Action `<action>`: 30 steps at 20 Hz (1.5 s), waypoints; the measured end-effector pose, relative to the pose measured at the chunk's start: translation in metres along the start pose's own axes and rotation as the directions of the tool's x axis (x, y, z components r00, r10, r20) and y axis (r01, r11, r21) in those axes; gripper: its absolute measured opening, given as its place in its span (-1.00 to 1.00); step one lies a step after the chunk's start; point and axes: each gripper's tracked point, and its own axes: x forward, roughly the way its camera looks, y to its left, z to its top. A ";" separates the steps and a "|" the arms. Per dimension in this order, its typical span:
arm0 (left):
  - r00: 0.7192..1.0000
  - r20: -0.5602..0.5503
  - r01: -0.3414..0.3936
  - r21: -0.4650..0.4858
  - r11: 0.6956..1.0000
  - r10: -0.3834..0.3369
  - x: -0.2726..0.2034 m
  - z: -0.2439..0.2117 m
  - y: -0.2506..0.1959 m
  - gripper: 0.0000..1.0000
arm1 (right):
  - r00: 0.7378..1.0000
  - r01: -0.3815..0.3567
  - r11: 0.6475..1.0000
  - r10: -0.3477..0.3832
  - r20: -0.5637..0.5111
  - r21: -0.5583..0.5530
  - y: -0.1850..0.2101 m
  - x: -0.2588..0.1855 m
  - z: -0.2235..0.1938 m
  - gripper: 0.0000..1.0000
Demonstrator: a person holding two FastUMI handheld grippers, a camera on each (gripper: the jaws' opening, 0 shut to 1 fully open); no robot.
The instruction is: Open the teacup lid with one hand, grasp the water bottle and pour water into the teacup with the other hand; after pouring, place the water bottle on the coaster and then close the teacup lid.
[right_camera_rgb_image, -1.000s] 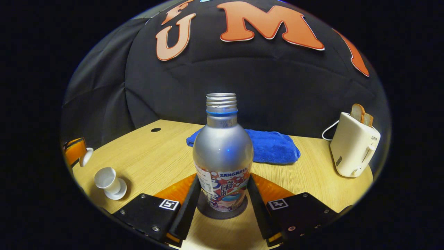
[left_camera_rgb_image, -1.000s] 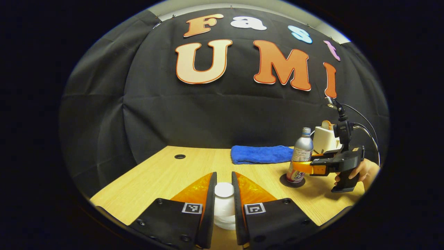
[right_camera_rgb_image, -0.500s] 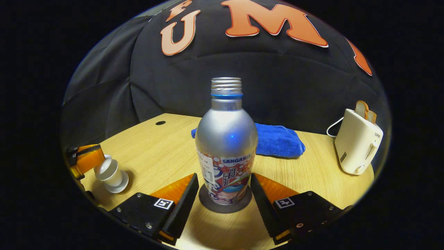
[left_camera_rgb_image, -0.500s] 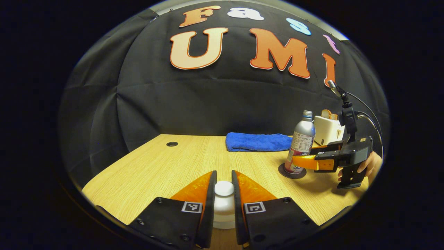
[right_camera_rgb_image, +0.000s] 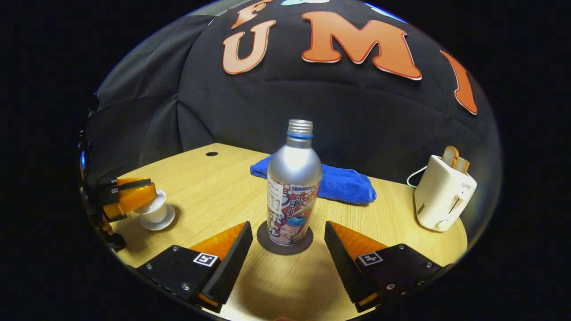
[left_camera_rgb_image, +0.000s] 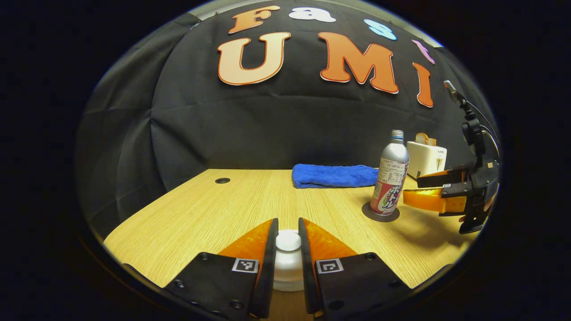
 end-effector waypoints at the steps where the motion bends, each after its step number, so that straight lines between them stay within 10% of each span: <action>1: 1.000 -0.003 -0.003 0.008 1.000 0.003 -0.001 -0.001 0.001 -0.23 | 1.000 0.006 1.000 -0.006 0.011 0.002 -0.002 -0.006 0.003 0.96; 4: 1.000 0.030 -0.009 0.003 1.000 0.009 -0.005 0.009 -0.001 -0.09 | 0.999 0.028 0.999 -0.029 0.036 0.019 -0.009 -0.024 0.006 0.96; 10: 0.993 0.115 -0.038 0.029 0.999 0.035 -0.020 0.048 -0.005 0.90 | 0.989 0.075 0.996 -0.080 0.122 0.050 -0.023 -0.059 0.023 0.95; 30: 0.932 0.361 -0.019 -0.011 1.000 0.022 -0.144 0.168 -0.073 0.94 | 0.881 0.240 0.966 -0.259 0.395 0.099 -0.042 -0.209 0.084 0.94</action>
